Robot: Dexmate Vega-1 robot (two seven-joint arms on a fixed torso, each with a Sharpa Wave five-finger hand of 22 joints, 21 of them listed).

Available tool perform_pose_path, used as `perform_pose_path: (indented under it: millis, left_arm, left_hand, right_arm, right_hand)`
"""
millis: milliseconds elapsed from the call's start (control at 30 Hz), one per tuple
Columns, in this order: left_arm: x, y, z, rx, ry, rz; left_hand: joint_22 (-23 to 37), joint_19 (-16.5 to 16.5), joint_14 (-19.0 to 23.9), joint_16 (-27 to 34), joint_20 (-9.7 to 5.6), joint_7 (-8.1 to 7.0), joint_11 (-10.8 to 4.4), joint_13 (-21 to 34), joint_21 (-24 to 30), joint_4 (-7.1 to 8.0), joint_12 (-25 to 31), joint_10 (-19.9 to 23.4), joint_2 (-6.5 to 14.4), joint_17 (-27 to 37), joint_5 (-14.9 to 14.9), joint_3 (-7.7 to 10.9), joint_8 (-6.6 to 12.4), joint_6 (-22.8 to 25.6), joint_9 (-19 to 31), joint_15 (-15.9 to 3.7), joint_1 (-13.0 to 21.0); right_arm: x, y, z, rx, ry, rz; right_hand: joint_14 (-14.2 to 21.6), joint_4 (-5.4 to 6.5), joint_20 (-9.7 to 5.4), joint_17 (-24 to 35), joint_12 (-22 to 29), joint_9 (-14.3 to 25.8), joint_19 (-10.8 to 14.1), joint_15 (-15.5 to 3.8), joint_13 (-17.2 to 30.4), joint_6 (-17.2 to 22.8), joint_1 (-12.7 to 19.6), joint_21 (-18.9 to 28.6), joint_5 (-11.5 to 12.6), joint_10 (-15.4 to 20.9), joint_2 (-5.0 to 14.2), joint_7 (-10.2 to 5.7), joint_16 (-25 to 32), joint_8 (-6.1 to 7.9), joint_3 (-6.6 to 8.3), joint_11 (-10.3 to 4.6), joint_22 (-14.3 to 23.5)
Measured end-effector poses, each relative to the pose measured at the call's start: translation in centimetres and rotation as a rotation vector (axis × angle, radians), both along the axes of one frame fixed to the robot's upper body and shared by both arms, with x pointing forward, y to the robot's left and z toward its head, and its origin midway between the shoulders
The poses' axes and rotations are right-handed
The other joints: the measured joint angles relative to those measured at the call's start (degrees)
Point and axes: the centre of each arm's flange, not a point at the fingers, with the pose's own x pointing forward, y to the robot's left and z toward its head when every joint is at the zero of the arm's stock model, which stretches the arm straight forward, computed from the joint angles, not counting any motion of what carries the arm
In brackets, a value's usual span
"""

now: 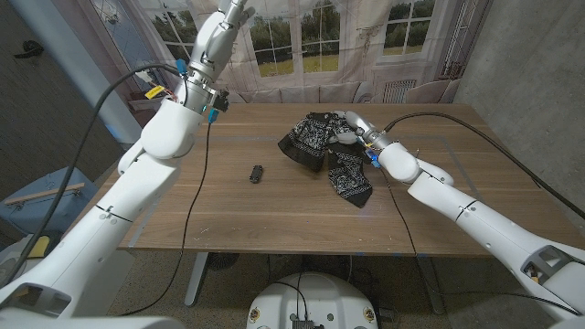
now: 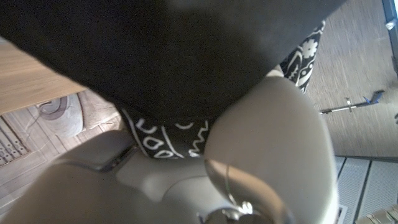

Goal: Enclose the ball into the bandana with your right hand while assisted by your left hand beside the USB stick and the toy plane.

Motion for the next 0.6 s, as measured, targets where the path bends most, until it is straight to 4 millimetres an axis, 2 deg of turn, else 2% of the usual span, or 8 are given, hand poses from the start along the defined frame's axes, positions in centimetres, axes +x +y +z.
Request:
perform_pose_path:
  millis: [200, 233, 433, 500, 600]
  left_arm:
    - [0.0, -0.2, 0.0, 0.0, 0.003, 0.002]
    - [0.0, -0.2, 0.0, -0.001, 0.005, 0.004]
    - [0.4, -0.4, -0.3, -0.003, 0.025, 0.01]
    - [0.6, -0.5, -0.4, -0.003, 0.033, 0.01]
    - [0.8, -0.6, -0.5, -0.006, 0.041, 0.01]
  left_hand:
    - [-0.28, 0.0, 0.0, 0.0, 0.0, 0.0, 0.0, 0.0, -0.27, 0.0, 0.0, 0.0, 0.0, 0.0, 0.0, 0.0, 0.0, 0.0, 0.0, 0.0, 0.0]
    - [-0.28, 0.0, 0.0, 0.0, 0.0, 0.0, 0.0, 0.0, -0.27, 0.0, 0.0, 0.0, 0.0, 0.0, 0.0, 0.0, 0.0, 0.0, 0.0, 0.0, 0.0]
    - [-0.28, 0.0, 0.0, -0.25, 0.0, 0.0, 0.0, 0.0, -0.27, 0.0, 0.0, 0.0, 0.0, 0.0, -0.39, 0.0, 0.0, 0.0, 0.01, 0.0, 0.0]
    - [-0.28, -0.02, 0.0, -0.29, 0.01, 0.0, 0.0, 0.0, -0.27, 0.0, 0.0, 0.0, 0.0, 0.01, -0.39, 0.0, -0.24, 0.0, 0.01, 0.0, 0.0]
    - [-0.27, -0.22, 0.0, -0.29, 0.22, 0.0, 0.2, 0.0, -0.27, 0.0, 0.0, -0.22, 0.0, 0.01, -0.39, 0.0, -0.27, -0.01, 0.01, 0.01, 0.0]
  right_arm:
    - [-1.2, 1.4, 1.3, 0.054, -0.027, 0.117]
    - [-1.4, 1.7, 1.7, 0.068, -0.031, 0.144]
    - [-2.2, 3.2, 3.1, 0.123, -0.037, 0.273]
    - [-2.3, 4.2, 4.1, 0.157, -0.033, 0.34]
    - [-2.4, 5.2, 4.5, 0.183, -0.011, 0.412]
  right_hand:
    - [0.32, 0.0, 0.0, 0.16, 0.0, 0.0, 0.0, -0.13, 0.07, 0.0, 0.0, 0.69, 0.0, 0.0, 0.0, 0.0, -0.15, 0.23, 0.0, 0.0, -0.08]
    - [1.16, 0.0, 0.0, 0.19, 0.0, 0.01, 0.0, 0.59, 0.08, 0.0, 0.01, 0.86, 0.0, 0.01, -0.01, 0.0, -0.22, 0.23, 0.0, -0.01, -0.09]
    - [1.18, 0.0, 0.0, 0.53, 0.0, 0.27, 0.0, 0.59, 0.12, 0.03, 0.08, 1.27, -0.01, 0.03, -0.08, 0.03, -0.43, 0.23, 0.0, -0.02, -0.1]
    - [1.19, 0.0, 0.0, 0.63, 0.0, 0.27, 0.0, 0.59, 0.12, 0.12, 0.23, 1.29, -0.01, 0.1, -0.23, 0.11, -0.43, 0.23, 0.0, -0.09, -0.1]
    - [1.28, 0.0, 0.0, 0.63, 0.01, 0.27, 0.0, 0.51, 0.23, 0.12, 0.23, 1.71, -0.02, 0.1, -0.23, 0.11, -0.44, 0.57, 0.0, -0.09, -0.14]
